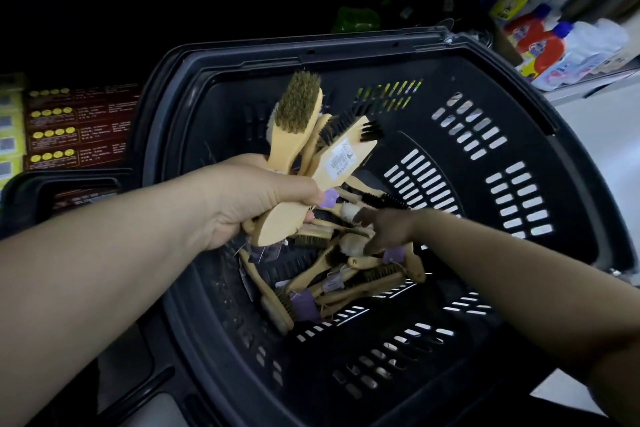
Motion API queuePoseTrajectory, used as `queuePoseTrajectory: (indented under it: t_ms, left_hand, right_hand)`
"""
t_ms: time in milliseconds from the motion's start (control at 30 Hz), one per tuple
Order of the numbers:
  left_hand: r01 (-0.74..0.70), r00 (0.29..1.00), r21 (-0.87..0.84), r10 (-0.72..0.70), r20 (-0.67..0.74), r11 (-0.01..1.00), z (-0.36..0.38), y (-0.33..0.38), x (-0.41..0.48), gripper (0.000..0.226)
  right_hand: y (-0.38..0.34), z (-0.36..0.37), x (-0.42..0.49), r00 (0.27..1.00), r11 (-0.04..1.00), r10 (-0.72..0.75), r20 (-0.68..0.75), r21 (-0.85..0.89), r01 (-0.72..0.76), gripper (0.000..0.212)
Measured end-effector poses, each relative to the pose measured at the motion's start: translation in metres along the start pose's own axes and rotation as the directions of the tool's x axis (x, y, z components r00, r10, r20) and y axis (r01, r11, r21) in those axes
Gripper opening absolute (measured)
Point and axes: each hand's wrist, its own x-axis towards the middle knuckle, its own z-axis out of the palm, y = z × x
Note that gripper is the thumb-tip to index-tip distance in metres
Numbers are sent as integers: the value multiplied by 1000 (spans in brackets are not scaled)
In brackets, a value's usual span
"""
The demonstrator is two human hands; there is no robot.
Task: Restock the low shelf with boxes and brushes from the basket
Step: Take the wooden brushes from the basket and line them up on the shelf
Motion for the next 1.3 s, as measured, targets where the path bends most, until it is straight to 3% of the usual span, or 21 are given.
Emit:
queuePoseTrajectory:
  t_ms: [100, 167, 267, 333, 433, 600, 667, 767, 800, 833, 867, 933, 967, 1100, 1200, 1300]
  left_hand:
    - [-13, 1000, 8, 13, 1, 1000, 0, 0, 1, 10]
    - [-19, 1000, 7, 19, 4, 1000, 1, 0, 2, 13]
    - [-21, 999, 3, 21, 34, 1000, 1, 2, 2, 17]
    - [-30, 998, -9, 31, 49, 999, 1, 1, 4, 19]
    - [-48, 997, -18, 49, 60, 999, 3, 2, 6, 24]
    - [-68, 993, 8, 67, 95, 998, 9, 6, 9, 24]
    - [-74, 992, 25, 71, 107, 997, 12, 7, 11, 29]
    - [-67, 989, 11, 65, 131, 998, 13, 11, 14, 33]
    - [-61, 987, -9, 62, 148, 998, 12, 12, 14, 31]
    - [-58, 984, -25, 61, 166, 998, 12, 13, 15, 27]
    - [-57, 981, -38, 63, 183, 998, 12, 14, 15, 23]
    - [-48, 974, -77, 64, 216, 996, 12, 16, 14, 19]
    - [-41, 971, -103, 64, 231, 994, 12, 16, 14, 19]
    - [-35, 957, -212, 94, 273, 977, 14, 20, 4, 25]
    - [-59, 956, -331, 149, 254, 942, 17, 23, -8, 36]
    - [-109, 959, -345, 190, 209, 932, 18, 21, -24, 49]
  right_hand:
    - [-11, 32, 20, 998, 932, -56, -4, -359, 51, 76]
    - [-16, 38, 28, 995, 876, -79, -55, -480, 43, 66]
    - [-16, 30, 33, 985, 867, -101, -137, -498, 20, 47]
    - [-8, 25, 33, 988, 900, -85, -129, -435, 20, 54]
    - [5, 29, 30, 999, 935, -32, -44, -353, 15, 80]
    - [6, 47, 30, 1000, 862, 14, 15, -506, -5, 63]
    - [8, 40, 22, 996, 914, -55, 71, -398, 79, 60]
    - [10, 9, 0, 992, 983, -126, -4, 132, 125, 47]
    - [8, -3, -10, 986, 914, -146, -79, 370, 165, 40]
    - [6, -13, -19, 977, 765, -147, -152, 609, 210, 34]
    - [3, -22, -27, 969, 551, -133, -206, 798, 245, 30]
    - [-7, -39, -44, 958, 199, -95, -271, 937, 285, 32]
    - [-14, -46, -55, 953, 119, -81, -292, 947, 300, 34]
    - [-43, -64, -98, 901, -91, -110, -420, 907, 412, 40]
    - [-67, -62, -128, 864, -183, -28, -503, 852, 491, 25]
    - [-88, -57, -150, 834, -275, 8, -552, 801, 532, 9]
